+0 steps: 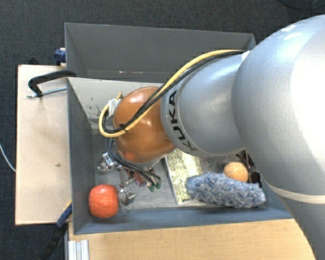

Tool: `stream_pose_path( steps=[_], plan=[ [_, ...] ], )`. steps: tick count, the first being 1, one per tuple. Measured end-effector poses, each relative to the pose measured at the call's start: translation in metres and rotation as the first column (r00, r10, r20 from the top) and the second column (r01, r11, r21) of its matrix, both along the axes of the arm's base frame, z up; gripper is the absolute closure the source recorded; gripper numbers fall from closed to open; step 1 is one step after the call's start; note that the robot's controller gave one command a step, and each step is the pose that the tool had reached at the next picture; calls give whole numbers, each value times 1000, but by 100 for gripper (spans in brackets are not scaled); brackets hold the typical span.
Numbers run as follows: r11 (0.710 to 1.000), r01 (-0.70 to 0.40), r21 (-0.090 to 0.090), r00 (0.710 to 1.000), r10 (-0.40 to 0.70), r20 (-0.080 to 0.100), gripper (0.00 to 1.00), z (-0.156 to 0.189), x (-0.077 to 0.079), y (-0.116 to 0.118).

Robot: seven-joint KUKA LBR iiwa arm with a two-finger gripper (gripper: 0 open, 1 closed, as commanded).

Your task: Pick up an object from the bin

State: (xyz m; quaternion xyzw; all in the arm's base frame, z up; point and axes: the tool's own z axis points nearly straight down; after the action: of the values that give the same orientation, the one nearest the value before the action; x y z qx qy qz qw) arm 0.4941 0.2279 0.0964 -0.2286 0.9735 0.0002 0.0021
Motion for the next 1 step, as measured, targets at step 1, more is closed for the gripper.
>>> stream_pose_path(
  steps=[1],
  plan=[
    [983,183,-22,983,-183,-3,0,-19,2,-8]
  ],
)
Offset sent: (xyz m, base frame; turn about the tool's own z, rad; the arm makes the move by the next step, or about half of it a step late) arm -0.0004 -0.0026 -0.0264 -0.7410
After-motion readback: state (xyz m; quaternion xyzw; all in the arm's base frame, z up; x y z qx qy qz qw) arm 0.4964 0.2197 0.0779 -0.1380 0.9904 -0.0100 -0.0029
